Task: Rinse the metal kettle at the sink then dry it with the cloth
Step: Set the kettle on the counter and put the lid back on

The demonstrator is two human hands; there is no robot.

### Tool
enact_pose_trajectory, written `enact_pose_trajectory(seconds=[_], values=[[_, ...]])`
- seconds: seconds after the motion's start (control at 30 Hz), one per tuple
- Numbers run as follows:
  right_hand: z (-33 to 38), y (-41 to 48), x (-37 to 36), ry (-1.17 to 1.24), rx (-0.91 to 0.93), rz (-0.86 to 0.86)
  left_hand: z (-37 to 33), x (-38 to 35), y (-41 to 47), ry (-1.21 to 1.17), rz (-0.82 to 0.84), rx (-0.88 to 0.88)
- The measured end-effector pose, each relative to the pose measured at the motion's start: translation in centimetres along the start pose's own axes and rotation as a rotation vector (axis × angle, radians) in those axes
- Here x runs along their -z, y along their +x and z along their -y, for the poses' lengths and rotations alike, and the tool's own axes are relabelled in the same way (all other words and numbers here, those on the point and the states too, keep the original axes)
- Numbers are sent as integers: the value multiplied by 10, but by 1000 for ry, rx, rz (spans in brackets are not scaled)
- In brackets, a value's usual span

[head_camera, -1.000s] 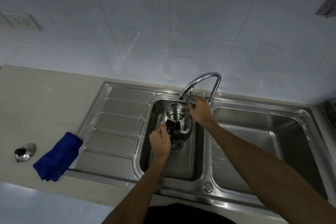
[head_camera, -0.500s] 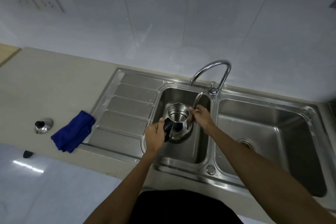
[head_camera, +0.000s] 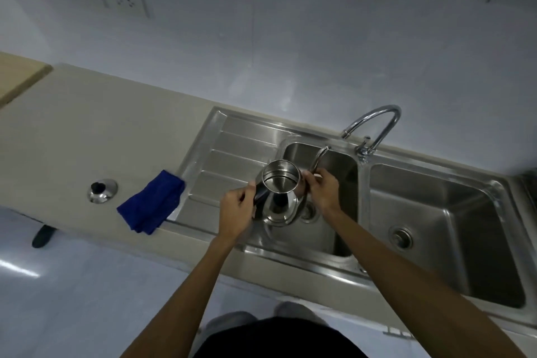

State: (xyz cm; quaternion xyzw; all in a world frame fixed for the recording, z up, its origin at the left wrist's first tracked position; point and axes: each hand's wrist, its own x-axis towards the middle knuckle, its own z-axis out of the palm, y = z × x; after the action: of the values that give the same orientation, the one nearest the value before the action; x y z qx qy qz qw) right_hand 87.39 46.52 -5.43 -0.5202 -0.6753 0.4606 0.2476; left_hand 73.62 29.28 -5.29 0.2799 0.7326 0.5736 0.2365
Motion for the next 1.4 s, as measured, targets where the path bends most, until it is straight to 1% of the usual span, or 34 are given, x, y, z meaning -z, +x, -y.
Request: enact_pose_trajectory(seconds=[0.13, 0.2, 0.37, 0.47, 0.53, 0.67, 1.0, 1.13, 1.27, 1.4], values=[[41, -24, -54, 98, 6, 2, 1, 74, 18, 8, 25, -42], [54, -28, -87, 141, -20, 0, 1, 113, 31, 54, 39, -81], [100, -42, -163, 179, -40, 13, -1, 203, 59, 109, 57, -115], [100, -30, -212, 221, -21, 48, 5, 251, 78, 141, 50, -127], [130, -40, -240, 228, -45, 57, 12, 280, 92, 154, 34, -120], [165, -41, -294, 254, -61, 104, 28, 332, 120, 174, -2, -76], [214, -10, -438, 233, -67, 184, 73, 448, 192, 231, -41, 3], [228, 1, -492, 213, -83, 172, 91, 487, 218, 255, -55, 39], [241, 9, -539, 204, -112, 173, 108, 522, 243, 246, -44, 82], [250, 19, -582, 167, -158, 154, 128, 552, 266, 250, 10, 107]])
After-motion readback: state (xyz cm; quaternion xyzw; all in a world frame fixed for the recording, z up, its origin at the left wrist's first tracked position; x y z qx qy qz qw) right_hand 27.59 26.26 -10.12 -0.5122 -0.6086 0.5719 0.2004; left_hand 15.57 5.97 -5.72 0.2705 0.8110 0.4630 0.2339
